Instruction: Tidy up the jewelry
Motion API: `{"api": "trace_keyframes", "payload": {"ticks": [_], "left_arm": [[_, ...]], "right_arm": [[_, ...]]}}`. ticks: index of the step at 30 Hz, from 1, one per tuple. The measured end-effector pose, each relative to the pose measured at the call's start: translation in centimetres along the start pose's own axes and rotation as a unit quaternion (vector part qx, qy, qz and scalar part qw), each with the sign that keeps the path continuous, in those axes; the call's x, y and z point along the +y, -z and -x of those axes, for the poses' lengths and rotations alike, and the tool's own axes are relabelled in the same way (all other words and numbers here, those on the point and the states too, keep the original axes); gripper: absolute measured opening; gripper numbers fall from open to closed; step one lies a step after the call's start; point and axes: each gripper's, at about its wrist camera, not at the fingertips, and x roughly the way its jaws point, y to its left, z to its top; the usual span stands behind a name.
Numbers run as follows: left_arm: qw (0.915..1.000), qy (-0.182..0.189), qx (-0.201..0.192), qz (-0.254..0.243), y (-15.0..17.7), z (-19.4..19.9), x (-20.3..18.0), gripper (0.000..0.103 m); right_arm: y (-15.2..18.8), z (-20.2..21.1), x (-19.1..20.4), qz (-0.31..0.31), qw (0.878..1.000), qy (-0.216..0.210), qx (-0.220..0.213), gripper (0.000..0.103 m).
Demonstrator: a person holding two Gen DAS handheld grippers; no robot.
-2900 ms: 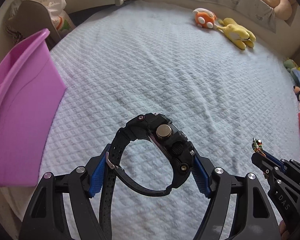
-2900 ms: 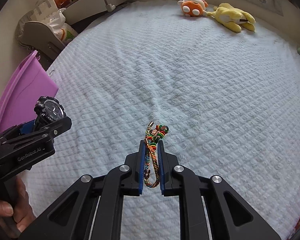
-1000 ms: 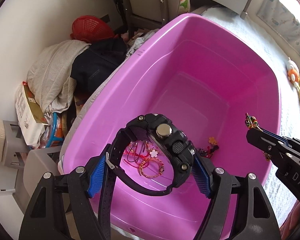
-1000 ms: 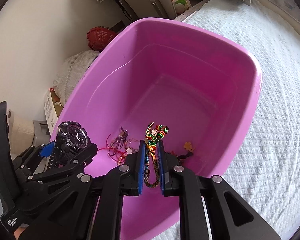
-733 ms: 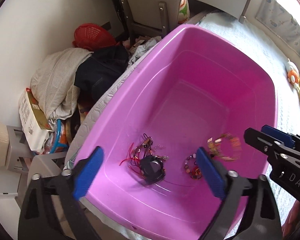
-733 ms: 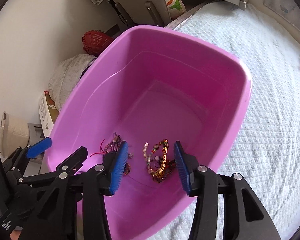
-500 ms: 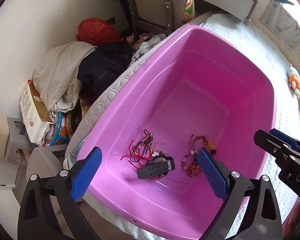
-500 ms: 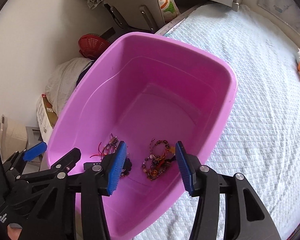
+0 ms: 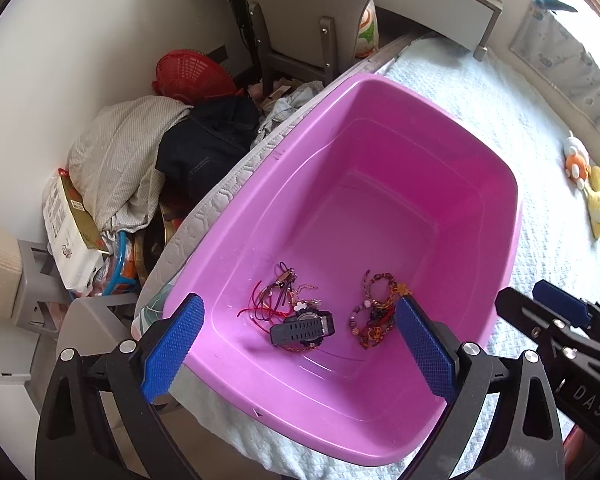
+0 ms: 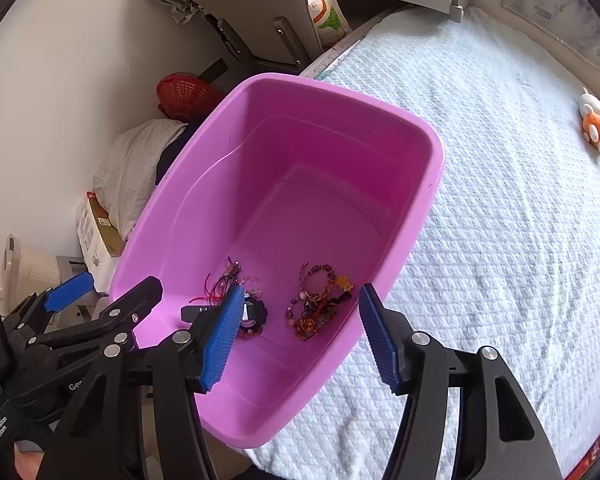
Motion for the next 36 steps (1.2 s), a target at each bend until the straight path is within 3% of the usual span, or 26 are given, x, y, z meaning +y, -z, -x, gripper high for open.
{"api": "trace_keyframes", "payload": {"ticks": [9, 24, 36], "left_arm": [[0.9999, -0.009, 0.013, -0.003, 0.4, 1.7, -0.5, 0.095], [0.9995, -0.02, 0.013, 0.018, 2.4, 4.3, 0.7, 0.095], [0.9995, -0.026, 0.003, 0.016, 3.6, 5.5, 1.1, 0.095]], "right_arm": [[0.9, 2.2, 0.4, 0.002, 1.0, 0.017, 0.024, 0.066], [2.7, 4.8, 1.9, 0.002, 0.997, 0.064, 0.035, 0.067], [3.9, 5.3, 2.9, 0.016, 0.997, 0.066, 0.039, 0.067]]}}
